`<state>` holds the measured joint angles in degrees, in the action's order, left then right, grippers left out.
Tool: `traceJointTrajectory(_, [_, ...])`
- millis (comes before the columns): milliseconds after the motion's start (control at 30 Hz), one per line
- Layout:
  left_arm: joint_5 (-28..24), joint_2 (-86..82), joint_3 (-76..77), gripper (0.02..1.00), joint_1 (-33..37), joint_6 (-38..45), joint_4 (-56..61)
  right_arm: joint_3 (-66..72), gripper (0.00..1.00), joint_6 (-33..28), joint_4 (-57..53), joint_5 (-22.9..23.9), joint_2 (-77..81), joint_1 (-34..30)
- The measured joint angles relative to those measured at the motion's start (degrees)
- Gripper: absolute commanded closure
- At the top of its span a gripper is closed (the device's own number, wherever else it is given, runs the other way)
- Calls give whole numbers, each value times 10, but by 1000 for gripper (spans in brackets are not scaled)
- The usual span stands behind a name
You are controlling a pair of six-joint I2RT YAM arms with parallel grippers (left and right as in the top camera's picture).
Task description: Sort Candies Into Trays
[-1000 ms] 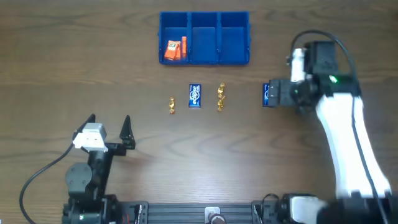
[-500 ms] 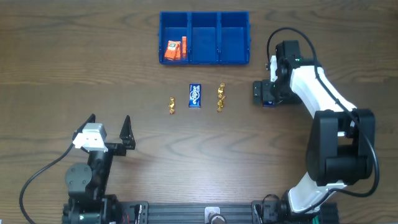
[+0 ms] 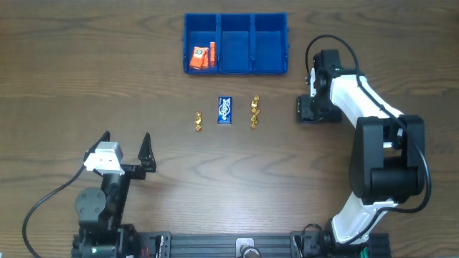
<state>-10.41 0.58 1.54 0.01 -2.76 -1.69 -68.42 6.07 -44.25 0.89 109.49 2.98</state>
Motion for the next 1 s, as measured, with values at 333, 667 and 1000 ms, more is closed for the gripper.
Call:
traceJointTrajectory(333, [0, 0, 0, 20, 0, 0, 0, -1, 715, 9, 5, 2, 7, 6])
traceJointTrajectory(667, [0, 0, 0, 20, 0, 0, 0, -156, 796, 25, -139, -5, -77, 33])
traceJointTrajectory(1000, [0, 0, 0, 20, 0, 0, 0, -299, 798, 127, 105, 138, -26, 270])
